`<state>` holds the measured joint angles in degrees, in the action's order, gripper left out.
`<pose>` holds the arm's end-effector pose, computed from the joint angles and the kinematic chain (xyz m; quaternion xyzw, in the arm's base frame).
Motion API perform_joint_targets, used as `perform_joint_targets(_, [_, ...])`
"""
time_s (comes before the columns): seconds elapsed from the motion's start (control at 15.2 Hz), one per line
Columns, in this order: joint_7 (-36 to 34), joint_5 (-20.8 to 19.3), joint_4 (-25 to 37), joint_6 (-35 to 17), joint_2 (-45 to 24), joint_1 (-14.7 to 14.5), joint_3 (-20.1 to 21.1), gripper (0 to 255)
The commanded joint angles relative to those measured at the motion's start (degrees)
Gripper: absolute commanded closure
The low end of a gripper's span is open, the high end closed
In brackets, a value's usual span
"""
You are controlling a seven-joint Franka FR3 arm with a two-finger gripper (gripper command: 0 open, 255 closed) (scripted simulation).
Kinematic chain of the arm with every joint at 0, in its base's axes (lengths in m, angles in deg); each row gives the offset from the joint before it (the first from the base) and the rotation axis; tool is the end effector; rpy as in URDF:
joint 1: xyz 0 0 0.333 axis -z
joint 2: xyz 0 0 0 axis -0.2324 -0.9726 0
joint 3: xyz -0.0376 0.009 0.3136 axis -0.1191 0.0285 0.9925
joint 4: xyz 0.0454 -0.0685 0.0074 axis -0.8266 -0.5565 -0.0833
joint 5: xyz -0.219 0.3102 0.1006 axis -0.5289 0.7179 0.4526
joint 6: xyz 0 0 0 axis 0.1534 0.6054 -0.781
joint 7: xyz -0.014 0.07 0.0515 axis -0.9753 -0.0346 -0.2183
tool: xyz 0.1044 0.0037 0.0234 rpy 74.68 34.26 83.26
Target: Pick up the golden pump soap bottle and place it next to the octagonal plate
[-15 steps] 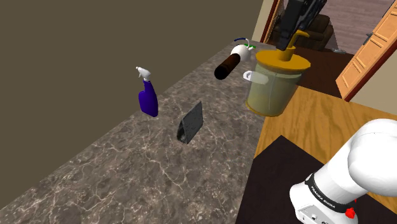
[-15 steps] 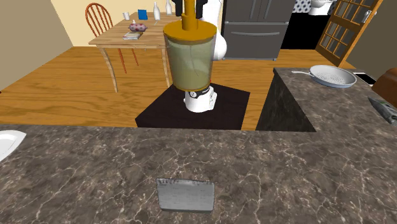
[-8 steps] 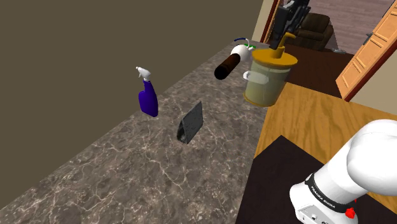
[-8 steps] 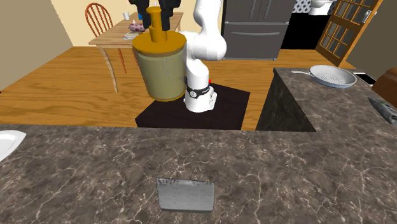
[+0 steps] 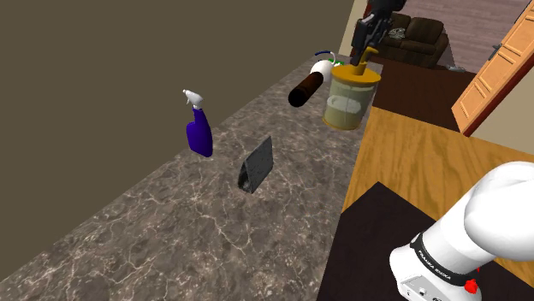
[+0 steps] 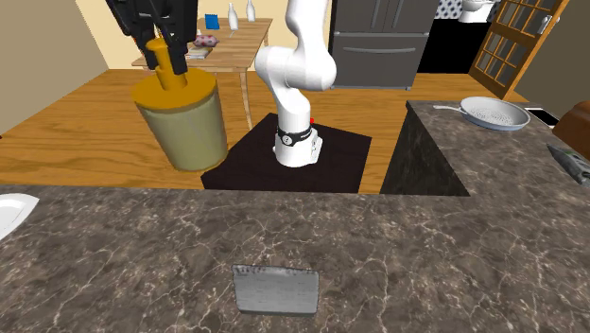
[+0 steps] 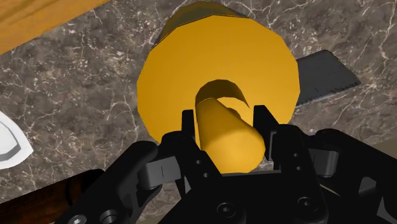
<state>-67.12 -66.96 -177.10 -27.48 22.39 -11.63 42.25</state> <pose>0.3963 -0.0183 0.6324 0.9990 0.0231 0.0393 0.0039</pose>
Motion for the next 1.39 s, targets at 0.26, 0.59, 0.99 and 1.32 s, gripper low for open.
perform_joint_targets(0.26, [6.1, -1.2, 3.0, -5.0, -7.8, 1.8, -4.7, 255])
perform_joint_targets(0.59, [11.1, -0.9, 8.0, -8.2, -16.0, 3.2, -8.2, 255])
perform_joint_targets(0.99, [17.3, 1.1, 16.5, -10.5, -27.0, 5.1, -11.9, 255])
perform_joint_targets(1.32, [22.2, 4.1, 26.1, -10.8, -37.3, 7.5, -14.0, 255])
